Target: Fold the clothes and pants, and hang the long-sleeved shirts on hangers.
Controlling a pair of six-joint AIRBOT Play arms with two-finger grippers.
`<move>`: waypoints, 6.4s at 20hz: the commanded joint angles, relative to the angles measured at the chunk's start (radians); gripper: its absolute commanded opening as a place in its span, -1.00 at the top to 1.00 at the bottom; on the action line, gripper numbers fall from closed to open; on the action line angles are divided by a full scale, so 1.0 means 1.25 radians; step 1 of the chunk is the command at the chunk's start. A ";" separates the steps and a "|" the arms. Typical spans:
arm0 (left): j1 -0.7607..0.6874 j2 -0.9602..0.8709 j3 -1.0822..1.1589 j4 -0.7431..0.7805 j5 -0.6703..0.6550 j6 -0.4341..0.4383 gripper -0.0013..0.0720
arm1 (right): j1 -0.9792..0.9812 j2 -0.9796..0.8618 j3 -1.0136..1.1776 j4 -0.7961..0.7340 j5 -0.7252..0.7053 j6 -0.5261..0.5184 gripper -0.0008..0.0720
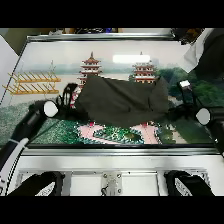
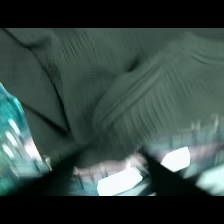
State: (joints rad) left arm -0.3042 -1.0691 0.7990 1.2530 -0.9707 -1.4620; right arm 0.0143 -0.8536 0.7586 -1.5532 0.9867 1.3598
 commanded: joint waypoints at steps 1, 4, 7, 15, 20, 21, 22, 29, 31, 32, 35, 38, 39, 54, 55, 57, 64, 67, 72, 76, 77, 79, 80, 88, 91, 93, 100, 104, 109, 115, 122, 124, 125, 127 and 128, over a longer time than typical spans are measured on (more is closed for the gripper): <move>-0.046 0.100 -0.107 0.009 -0.027 -0.027 -0.85 | 0.000 0.067 -0.026 0.005 0.093 0.004 -0.88; -0.046 0.185 -0.073 0.010 -0.005 -0.116 -0.85 | 0.013 0.085 0.065 0.019 0.178 0.072 -0.82; -0.047 0.211 -0.084 0.010 0.032 -0.170 -0.85 | 0.099 0.067 0.097 0.018 0.190 0.137 -0.62; -0.094 0.009 -0.020 0.010 0.023 -0.214 -0.85 | 0.406 -0.272 0.143 -0.080 0.117 0.589 -0.30; -0.094 -0.027 0.055 0.010 0.008 -0.214 -0.85 | 0.416 -0.458 0.258 -0.080 0.132 0.738 -0.30; -0.094 -0.027 0.057 0.010 0.008 -0.214 -0.85 | 0.416 -0.473 0.266 -0.080 0.129 0.771 -0.30; -0.094 -0.025 0.054 0.010 0.008 -0.214 -0.85 | 0.416 -0.486 0.268 -0.081 0.129 0.798 -0.30; -0.094 0.051 -0.031 0.010 0.046 -0.214 -0.85 | 0.415 -0.523 0.268 -0.083 0.121 0.959 -0.30; -0.094 0.084 -0.065 0.010 0.063 -0.226 -0.85 | 0.414 -0.526 0.268 -0.084 0.118 0.965 -0.30; -0.094 0.101 -0.084 0.010 0.072 -0.233 -0.85 | 0.415 -0.529 0.268 -0.083 0.137 0.964 -0.30; -0.094 0.119 -0.120 0.010 0.078 -0.235 -0.85 | 0.415 -0.541 0.268 -0.097 0.233 0.920 -0.23; -0.094 0.085 -0.108 0.009 0.066 -0.241 -0.85 | 0.416 -0.541 0.268 -0.110 0.250 0.852 0.60; -0.094 0.063 -0.095 0.007 0.060 -0.241 -0.85 | 0.418 -0.540 0.268 -0.112 0.249 0.834 0.90; -0.267 -0.303 0.197 0.010 0.040 -0.314 -0.85 | 0.471 -0.316 0.268 -0.102 0.229 0.700 0.93; -0.267 -0.314 0.207 0.010 0.037 -0.319 -0.85 | 0.484 -0.309 0.268 -0.102 0.229 0.700 0.93; -0.267 -0.321 0.219 0.012 0.038 -0.338 -0.85 | 0.516 -0.306 0.268 -0.102 0.229 0.701 0.93; -0.267 -0.321 0.191 0.074 -0.018 -0.379 -0.85 | 0.557 -0.301 0.268 -0.103 0.229 0.705 0.93; -0.268 -0.321 0.175 0.073 0.004 -0.410 -0.85 | 0.557 -0.270 0.268 -0.102 0.229 0.705 0.93; -0.271 -0.320 0.156 0.066 0.025 -0.429 -0.85 | 0.557 -0.181 0.268 -0.101 0.233 0.704 0.93; -0.292 -0.320 0.156 0.067 0.015 -0.429 -0.85 | 0.558 -0.150 0.268 -0.101 0.305 0.676 0.93; -0.296 -0.316 0.155 0.071 0.008 -0.429 -0.85 | 0.562 -0.150 0.267 -0.102 0.319 0.662 0.93; -0.302 -0.289 0.155 0.089 0.010 -0.434 -0.85 | 0.575 -0.150 0.264 -0.101 0.326 0.653 0.93; -0.300 -0.269 0.155 0.094 0.021 -0.451 -0.85 | 0.580 -0.150 0.262 -0.101 0.323 0.653 0.93; -0.293 -0.254 0.155 0.092 0.076 -0.540 -0.85 | 0.615 -0.150 0.262 -0.100 0.288 0.666 0.93; -0.299 -0.273 0.155 0.094 0.094 -0.549 -0.85 | 0.615 -0.150 0.262 -0.101 0.288 0.665 0.93; -0.288 -0.287 0.155 0.094 0.092 -0.555 -0.85 | 0.615 -0.150 0.262 -0.101 0.288 0.665 0.93; -0.289 -0.305 0.155 0.114 0.037 -0.545 -0.16 | 0.615 -0.150 0.262 -0.101 0.288 0.665 0.93; -0.275 -0.210 0.156 0.115 0.029 -0.479 0.92 | 0.602 -0.144 0.270 -0.103 0.289 0.646 0.93; -0.279 0.011 0.239 0.107 -0.131 -0.352 0.92 | 0.468 -0.142 0.439 -0.086 0.447 0.523 0.93; -0.415 0.185 0.458 0.110 -0.179 -0.345 0.92 | 0.452 -0.139 0.717 -0.085 0.638 0.480 0.93; -0.424 0.071 0.613 0.260 -0.269 -0.344 0.92 | 0.452 -0.141 0.790 -0.086 0.683 0.497 0.93; -0.384 0.008 0.568 0.227 -0.301 -0.336 0.92 | 0.450 -0.147 0.729 -0.089 0.681 0.497 0.93; -0.361 -0.018 0.532 0.195 -0.295 -0.321 0.92 | 0.450 -0.147 0.685 -0.089 0.671 0.497 0.94; -0.315 -0.067 0.461 0.127 -0.289 -0.307 0.92 | 0.449 -0.147 0.583 -0.089 0.628 0.499 0.93; -0.299 -0.087 0.426 0.104 -0.283 -0.292 0.92 | 0.449 -0.150 0.534 -0.089 0.595 0.514 0.93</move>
State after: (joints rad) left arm -0.7383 -1.0985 1.4250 1.4681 -1.3121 -1.8641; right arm 0.5766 -1.0367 1.5623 -1.6619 1.7969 1.9823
